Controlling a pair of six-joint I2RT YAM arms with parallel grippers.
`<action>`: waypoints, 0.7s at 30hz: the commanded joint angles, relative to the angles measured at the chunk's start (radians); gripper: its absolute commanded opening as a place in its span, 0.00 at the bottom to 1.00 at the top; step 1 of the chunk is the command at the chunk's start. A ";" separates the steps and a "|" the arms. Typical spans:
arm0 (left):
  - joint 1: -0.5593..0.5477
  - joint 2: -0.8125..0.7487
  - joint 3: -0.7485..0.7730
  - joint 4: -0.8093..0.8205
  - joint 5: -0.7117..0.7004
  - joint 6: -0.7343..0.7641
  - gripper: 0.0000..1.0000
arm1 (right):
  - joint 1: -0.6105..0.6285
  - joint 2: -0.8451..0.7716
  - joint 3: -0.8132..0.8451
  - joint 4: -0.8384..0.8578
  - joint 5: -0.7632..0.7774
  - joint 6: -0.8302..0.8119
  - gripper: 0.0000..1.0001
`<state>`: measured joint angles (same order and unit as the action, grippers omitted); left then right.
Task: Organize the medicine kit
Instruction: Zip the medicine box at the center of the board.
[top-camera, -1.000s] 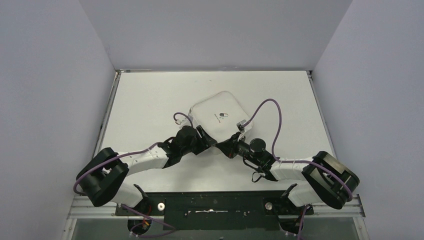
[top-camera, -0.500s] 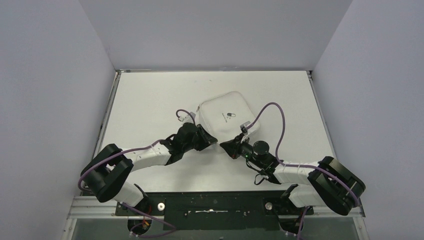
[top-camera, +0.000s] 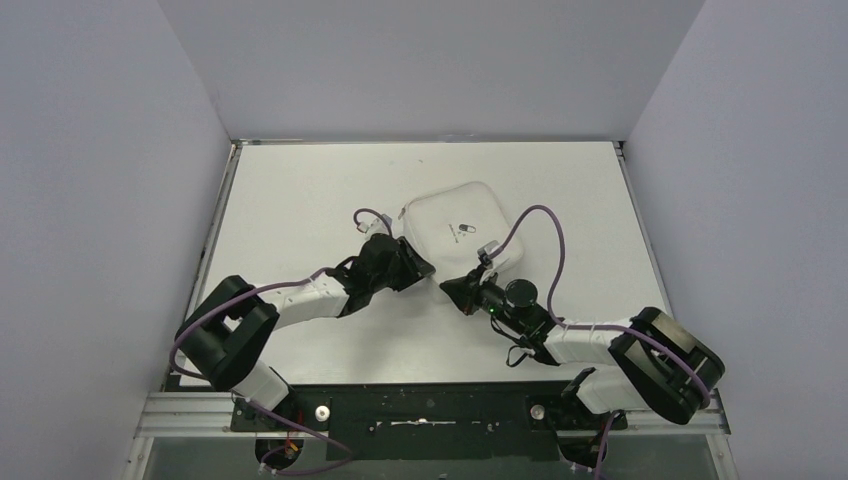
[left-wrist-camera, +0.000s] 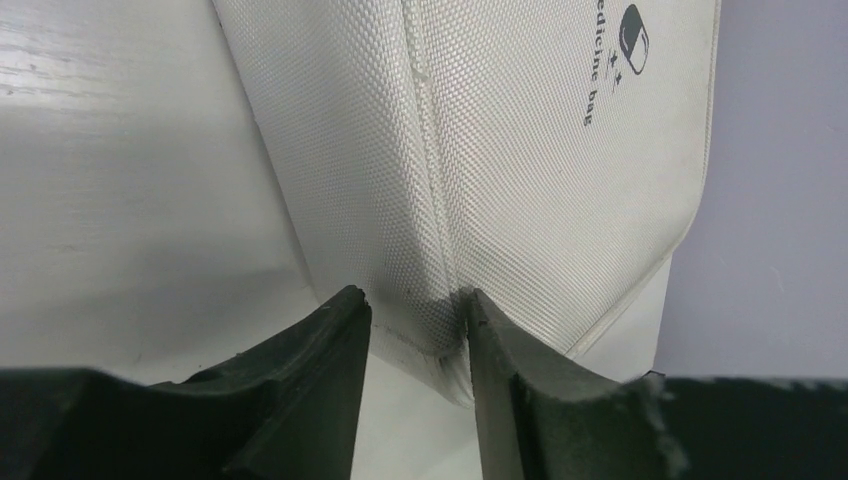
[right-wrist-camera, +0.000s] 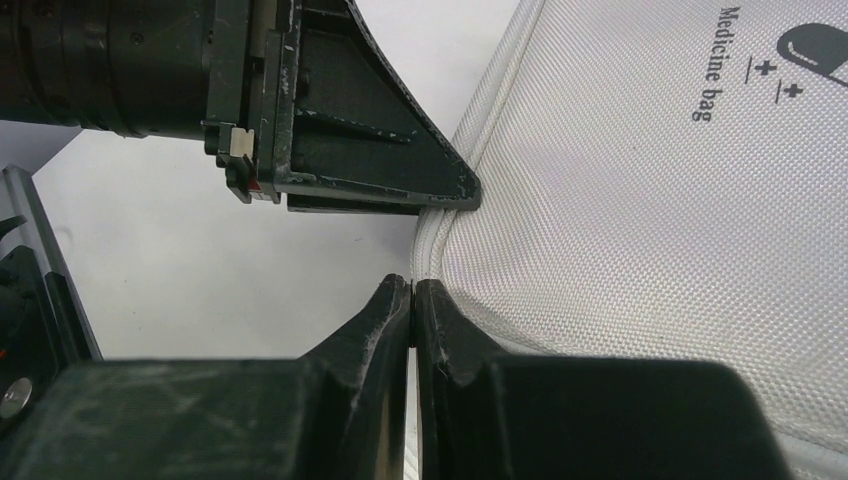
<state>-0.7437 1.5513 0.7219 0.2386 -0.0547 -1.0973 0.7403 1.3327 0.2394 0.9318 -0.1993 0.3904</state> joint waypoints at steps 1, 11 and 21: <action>-0.010 0.059 0.037 0.008 -0.005 -0.021 0.31 | -0.004 0.052 0.010 -0.072 0.010 -0.058 0.00; 0.135 0.091 0.092 0.004 0.004 0.082 0.00 | -0.069 0.155 0.315 -0.285 -0.155 -0.302 0.00; 0.290 0.072 0.107 0.036 0.030 0.239 0.00 | -0.016 0.281 0.459 -0.428 -0.266 -0.570 0.00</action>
<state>-0.5114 1.6329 0.8059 0.2733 0.0463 -0.9539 0.7101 1.6234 0.6975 0.6312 -0.4427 0.0181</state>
